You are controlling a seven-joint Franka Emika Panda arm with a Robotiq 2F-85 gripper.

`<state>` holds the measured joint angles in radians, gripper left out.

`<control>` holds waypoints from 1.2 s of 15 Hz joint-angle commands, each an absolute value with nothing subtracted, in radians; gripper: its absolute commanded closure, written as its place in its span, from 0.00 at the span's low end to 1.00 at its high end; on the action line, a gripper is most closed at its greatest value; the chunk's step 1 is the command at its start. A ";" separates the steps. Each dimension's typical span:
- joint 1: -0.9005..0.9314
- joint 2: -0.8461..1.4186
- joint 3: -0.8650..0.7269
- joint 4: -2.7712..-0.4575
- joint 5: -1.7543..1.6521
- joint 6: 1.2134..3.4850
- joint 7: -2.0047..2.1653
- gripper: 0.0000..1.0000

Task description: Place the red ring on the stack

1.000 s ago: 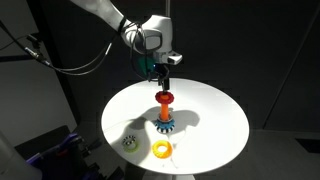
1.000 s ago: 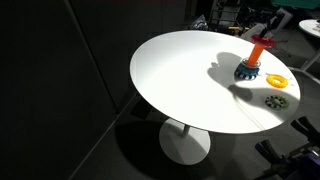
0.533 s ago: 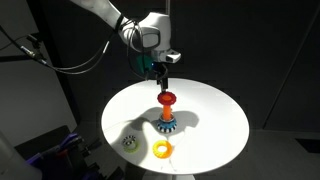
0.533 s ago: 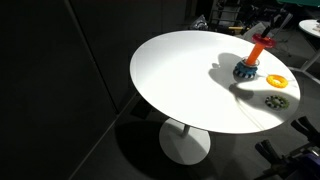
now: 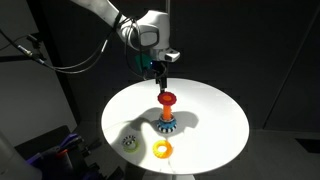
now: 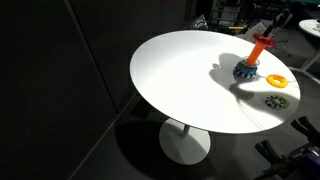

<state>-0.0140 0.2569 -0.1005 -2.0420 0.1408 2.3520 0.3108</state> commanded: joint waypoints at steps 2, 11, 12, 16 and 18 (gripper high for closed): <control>-0.026 0.230 -0.093 -2.057 0.140 2.324 0.304 0.00; -0.029 0.261 -0.093 -2.047 0.143 2.317 0.296 0.00; -0.030 0.265 -0.093 -2.046 0.143 2.316 0.296 0.00; -0.031 0.246 -0.092 -2.059 0.146 2.317 0.290 0.00; -0.032 0.236 -0.092 -2.066 0.144 2.315 0.285 0.00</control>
<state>-0.0155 0.2691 -0.1005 -2.0482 0.1408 2.3325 0.3107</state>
